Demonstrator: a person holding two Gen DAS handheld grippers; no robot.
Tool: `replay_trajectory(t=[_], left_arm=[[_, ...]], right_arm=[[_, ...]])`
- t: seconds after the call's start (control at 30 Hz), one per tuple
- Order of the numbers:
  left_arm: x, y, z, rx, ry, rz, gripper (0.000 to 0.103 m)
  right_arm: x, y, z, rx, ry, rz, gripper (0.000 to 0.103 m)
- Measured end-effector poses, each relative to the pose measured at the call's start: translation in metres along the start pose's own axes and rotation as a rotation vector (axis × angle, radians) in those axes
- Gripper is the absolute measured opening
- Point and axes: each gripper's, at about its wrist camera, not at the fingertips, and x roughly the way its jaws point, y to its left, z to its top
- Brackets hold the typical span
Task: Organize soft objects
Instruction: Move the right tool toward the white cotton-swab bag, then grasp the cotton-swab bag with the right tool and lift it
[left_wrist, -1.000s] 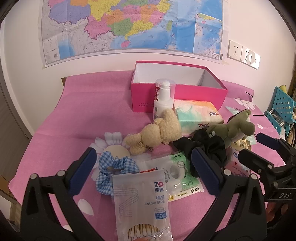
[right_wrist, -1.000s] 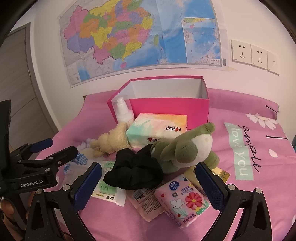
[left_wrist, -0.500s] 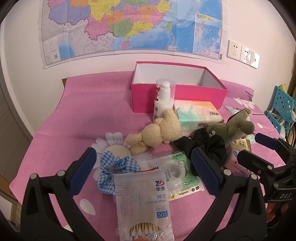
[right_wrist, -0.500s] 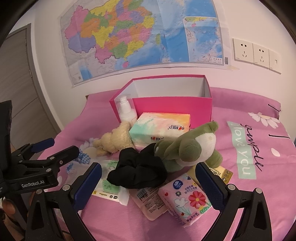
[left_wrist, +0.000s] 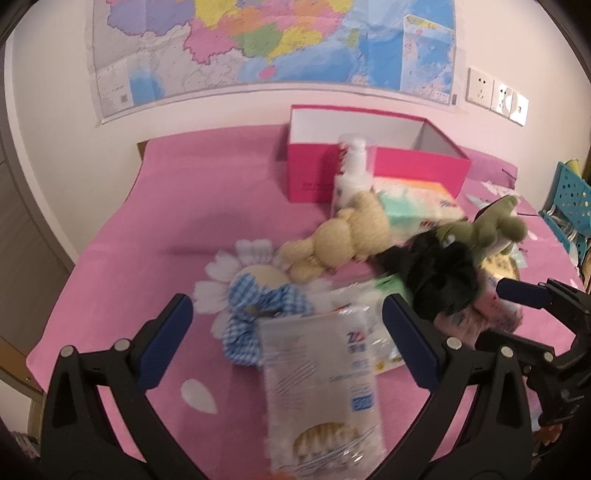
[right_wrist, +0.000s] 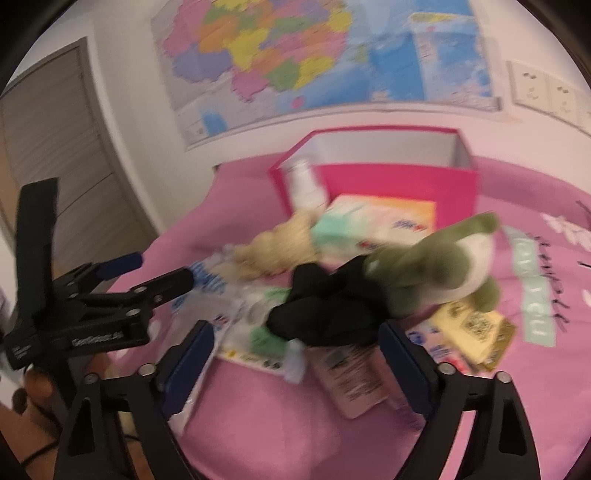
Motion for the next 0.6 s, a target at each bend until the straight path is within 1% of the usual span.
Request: replay_trajectory(t=[0.1, 0.13, 0.17, 0.2, 0.27, 0.37, 0.43, 0.47, 0.53, 0.6], left_arm=[[0.000, 0.013, -0.009, 0.006, 0.057, -0.018, 0.103], [0.001, 0.017, -0.013, 0.001, 0.041, -0.034, 0.103], [0.001, 0.020, -0.016, -0.008, 0.065, -0.053, 0.102], [-0.001, 0.024, -0.019, -0.005, 0.086, -0.061, 0.102], [-0.003, 0.030, -0.026, 0.007, 0.096, -0.080, 0.100], [-0.006, 0.034, -0.036, 0.014, 0.122, -0.132, 0.099], [-0.005, 0.034, -0.043, 0.038, 0.128, -0.162, 0.095], [-0.005, 0.034, -0.047, 0.036, 0.136, -0.183, 0.093], [-0.005, 0.034, -0.053, 0.060, 0.158, -0.203, 0.093], [-0.004, 0.034, -0.057, 0.073, 0.184, -0.239, 0.091]], right_arm=[[0.009, 0.011, -0.005, -0.023, 0.044, 0.076, 0.077], [0.013, 0.016, -0.008, -0.034, 0.063, 0.105, 0.072], [0.016, 0.020, -0.010, -0.041, 0.080, 0.132, 0.067], [0.020, 0.024, -0.011, -0.049, 0.096, 0.156, 0.065], [0.029, 0.033, -0.015, -0.067, 0.137, 0.199, 0.058], [0.042, 0.040, -0.019, -0.068, 0.187, 0.259, 0.053], [0.052, 0.042, -0.020, -0.062, 0.219, 0.284, 0.051], [0.058, 0.043, -0.020, -0.057, 0.238, 0.298, 0.048], [0.069, 0.045, -0.022, -0.042, 0.275, 0.323, 0.044], [0.079, 0.045, -0.025, -0.018, 0.307, 0.353, 0.042]])
